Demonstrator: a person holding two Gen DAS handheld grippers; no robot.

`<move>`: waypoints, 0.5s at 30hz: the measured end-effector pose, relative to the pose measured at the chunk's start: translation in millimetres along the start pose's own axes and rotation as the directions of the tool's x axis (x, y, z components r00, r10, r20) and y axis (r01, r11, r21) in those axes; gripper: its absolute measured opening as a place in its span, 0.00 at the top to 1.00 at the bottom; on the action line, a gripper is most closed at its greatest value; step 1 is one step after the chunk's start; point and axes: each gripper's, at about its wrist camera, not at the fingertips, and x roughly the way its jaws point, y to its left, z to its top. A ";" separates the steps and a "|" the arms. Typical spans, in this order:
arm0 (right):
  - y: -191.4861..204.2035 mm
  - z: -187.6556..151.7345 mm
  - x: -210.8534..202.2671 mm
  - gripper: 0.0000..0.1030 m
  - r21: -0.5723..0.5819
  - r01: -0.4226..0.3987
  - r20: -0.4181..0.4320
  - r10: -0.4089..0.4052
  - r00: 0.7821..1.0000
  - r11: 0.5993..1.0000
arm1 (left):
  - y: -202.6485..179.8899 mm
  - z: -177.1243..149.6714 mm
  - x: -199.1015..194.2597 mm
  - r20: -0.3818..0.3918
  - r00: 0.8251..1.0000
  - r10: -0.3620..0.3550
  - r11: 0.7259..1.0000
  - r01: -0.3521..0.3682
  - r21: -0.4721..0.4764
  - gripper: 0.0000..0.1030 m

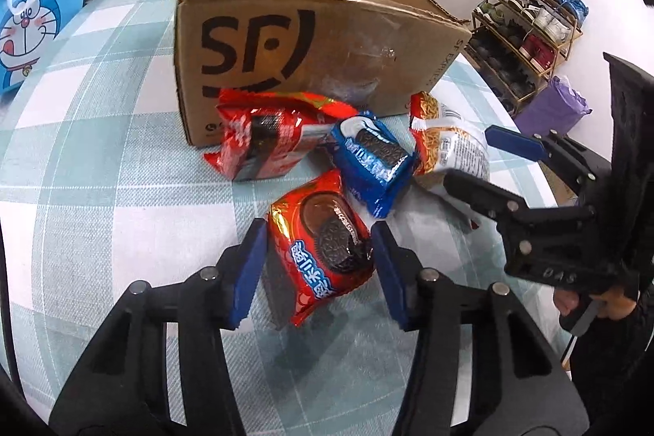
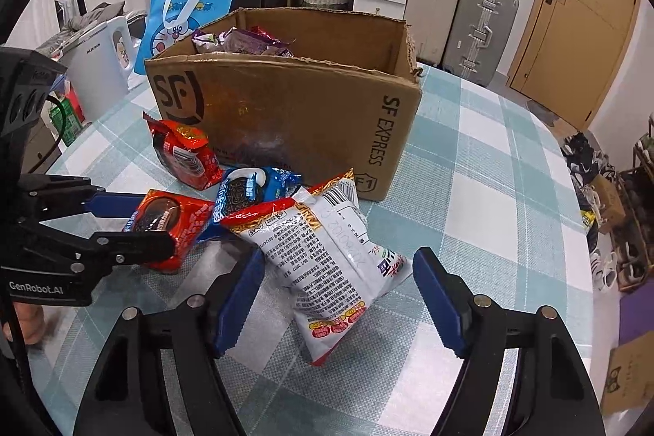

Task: Organize snacks
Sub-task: 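Grasp the white chip bag with the right gripper while the left gripper grasps a red biscuit pack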

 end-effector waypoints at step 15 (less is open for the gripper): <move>1.8 8.8 32.2 0.25 -0.052 -0.033 -0.054 0.030 0.998 0.998 | 0.0 3.0 11.5 -0.024 1.000 0.009 1.000 -0.009 0.030 0.41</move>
